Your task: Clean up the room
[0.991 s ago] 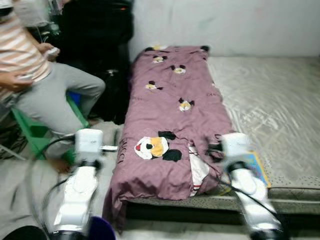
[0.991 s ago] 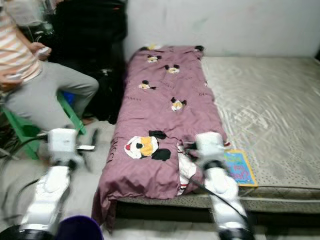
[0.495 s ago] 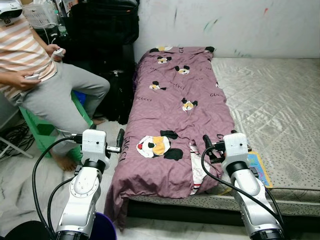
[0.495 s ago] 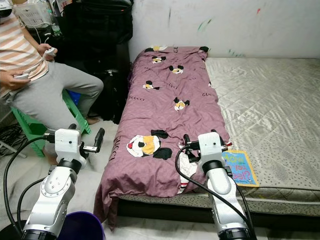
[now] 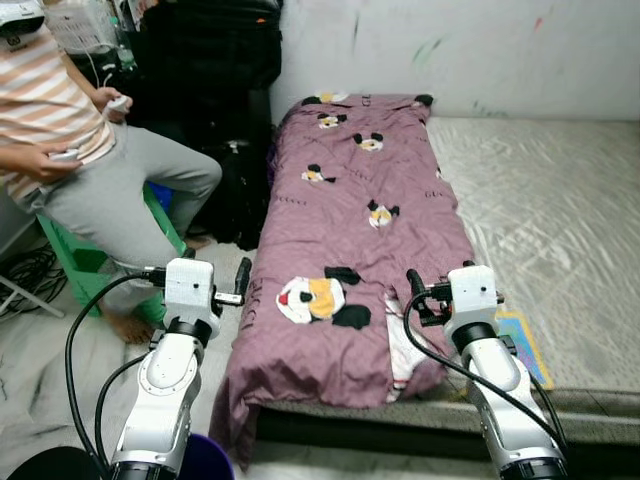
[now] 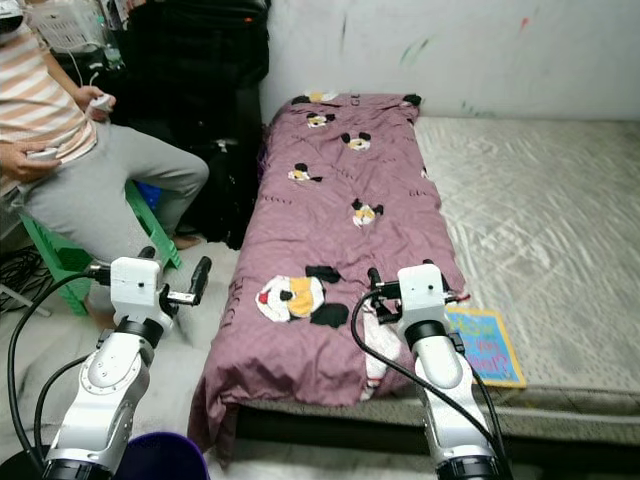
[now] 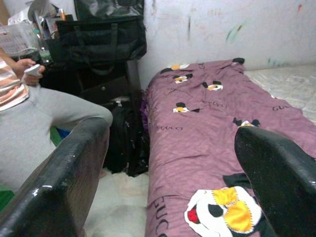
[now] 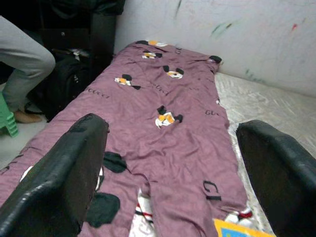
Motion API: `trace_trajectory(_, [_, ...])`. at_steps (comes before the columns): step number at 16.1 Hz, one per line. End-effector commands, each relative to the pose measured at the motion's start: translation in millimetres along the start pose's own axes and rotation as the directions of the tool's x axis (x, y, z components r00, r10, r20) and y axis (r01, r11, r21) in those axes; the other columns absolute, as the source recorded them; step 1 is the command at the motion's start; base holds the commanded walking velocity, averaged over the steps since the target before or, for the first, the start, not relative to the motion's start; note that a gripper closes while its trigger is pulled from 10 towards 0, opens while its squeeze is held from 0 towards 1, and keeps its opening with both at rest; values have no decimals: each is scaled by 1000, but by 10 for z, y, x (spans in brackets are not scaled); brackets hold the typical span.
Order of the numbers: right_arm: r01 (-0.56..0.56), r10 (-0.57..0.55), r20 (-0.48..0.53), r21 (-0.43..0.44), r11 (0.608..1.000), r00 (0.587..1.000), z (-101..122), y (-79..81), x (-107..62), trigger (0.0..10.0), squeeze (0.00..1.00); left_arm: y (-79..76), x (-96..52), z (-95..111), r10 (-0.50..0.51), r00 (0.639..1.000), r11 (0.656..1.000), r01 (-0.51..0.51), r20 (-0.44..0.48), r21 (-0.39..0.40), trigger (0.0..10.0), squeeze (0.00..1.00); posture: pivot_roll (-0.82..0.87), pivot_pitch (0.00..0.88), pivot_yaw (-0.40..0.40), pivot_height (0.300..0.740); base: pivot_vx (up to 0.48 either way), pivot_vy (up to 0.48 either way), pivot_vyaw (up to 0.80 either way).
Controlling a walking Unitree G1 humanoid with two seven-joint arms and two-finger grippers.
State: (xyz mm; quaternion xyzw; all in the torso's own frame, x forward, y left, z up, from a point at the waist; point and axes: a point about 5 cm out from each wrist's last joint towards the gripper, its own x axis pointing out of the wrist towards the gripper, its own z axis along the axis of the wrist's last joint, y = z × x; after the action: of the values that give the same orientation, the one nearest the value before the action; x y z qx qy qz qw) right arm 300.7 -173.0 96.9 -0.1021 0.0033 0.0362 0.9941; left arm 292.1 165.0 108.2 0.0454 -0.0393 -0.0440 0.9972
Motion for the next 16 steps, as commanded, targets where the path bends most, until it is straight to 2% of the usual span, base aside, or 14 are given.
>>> trace_trajectory(1, [0, 0, -5, 9, 1000, 1000, -4, 15, 10, 10000, 0, 34, 5, 43, 6, 1000, 1000, -6, 21, 1, 10000, 0, -107, 19, 25, 740, 307, 0, 0])
trace_trajectory(6, [-3, 3, -4, 5, 1000, 1000, -2, 17, 11, 10000, 0, 31, 5, 42, 6, 1000, 1000, -6, 19, 1, 10000, 0, -107, 15, 23, 740, 306, 0, 0])
trace_trajectory(9, [-4, 4, -5, 2, 1000, 1000, -5, 12, 14, 10000, 0, 47, 16, -11, 28, 999, 1000, -28, -19, -6, 10000, 0, -105, 11, 21, 740, 0, 0, 0])
trace_trajectory(14, [-13, 13, -3, -13, 1000, 1000, -8, 16, 18, 10000, 0, 24, 18, -9, 18, 1000, 1000, -17, -19, 11, 10000, 0, -107, 8, 19, 740, 0, 0, 0])
trace_trajectory(16, [-16, 16, -3, -16, 1000, 1000, -11, 22, 18, 10000, 0, 19, 19, -14, 16, 1000, 1000, -15, -21, 12, 10000, 0, -106, 6, 17, 740, 0, -270, 0])
